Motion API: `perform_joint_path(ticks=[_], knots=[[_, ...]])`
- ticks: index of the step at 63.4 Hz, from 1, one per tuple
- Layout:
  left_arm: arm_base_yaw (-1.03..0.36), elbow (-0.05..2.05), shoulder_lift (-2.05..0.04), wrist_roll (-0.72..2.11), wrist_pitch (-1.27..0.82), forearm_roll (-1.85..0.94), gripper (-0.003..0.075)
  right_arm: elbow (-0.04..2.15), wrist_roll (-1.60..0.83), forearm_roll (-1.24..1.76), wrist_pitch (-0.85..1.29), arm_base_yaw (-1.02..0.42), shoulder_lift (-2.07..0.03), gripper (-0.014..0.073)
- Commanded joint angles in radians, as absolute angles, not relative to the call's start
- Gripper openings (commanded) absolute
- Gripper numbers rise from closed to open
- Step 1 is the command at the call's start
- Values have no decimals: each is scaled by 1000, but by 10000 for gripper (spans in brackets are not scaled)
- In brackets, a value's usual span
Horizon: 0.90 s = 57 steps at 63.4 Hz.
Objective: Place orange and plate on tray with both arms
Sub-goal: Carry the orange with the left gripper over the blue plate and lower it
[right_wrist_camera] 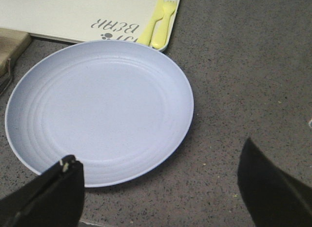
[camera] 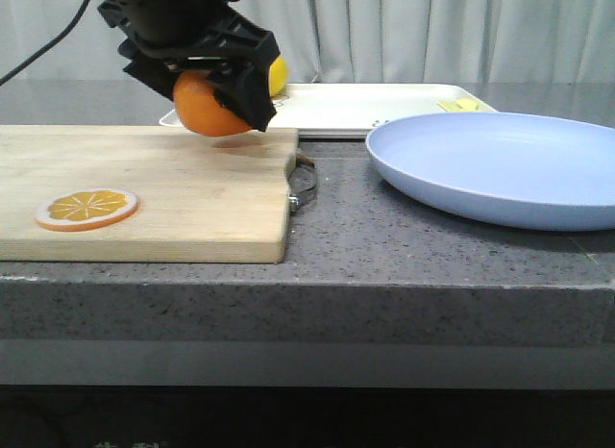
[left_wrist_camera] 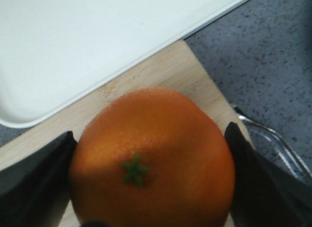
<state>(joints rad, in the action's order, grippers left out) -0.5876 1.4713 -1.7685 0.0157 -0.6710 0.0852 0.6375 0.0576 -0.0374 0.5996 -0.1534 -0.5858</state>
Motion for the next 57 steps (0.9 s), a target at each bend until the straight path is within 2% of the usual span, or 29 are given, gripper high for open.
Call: perform_joint_path(ticks=[1,16,35,53,57], knots=[[-625,1542,-1718,13,-630,77,454,669,48,-40,534,-154,-594,643],[-756,1628,-1741,13,-607,86,454,669,48,-40,534,-154,-594,643],[-879,1810,-1893,13,-607,84,454,669,48,-40,534,-154,-594,643],[-928,1902,-2015,13,-586,34,456,669,48,-40,533,-154,-594,643],[-931,1908,-2028,13,-571,29,484,669,48,-40,533,-154,-594,643]])
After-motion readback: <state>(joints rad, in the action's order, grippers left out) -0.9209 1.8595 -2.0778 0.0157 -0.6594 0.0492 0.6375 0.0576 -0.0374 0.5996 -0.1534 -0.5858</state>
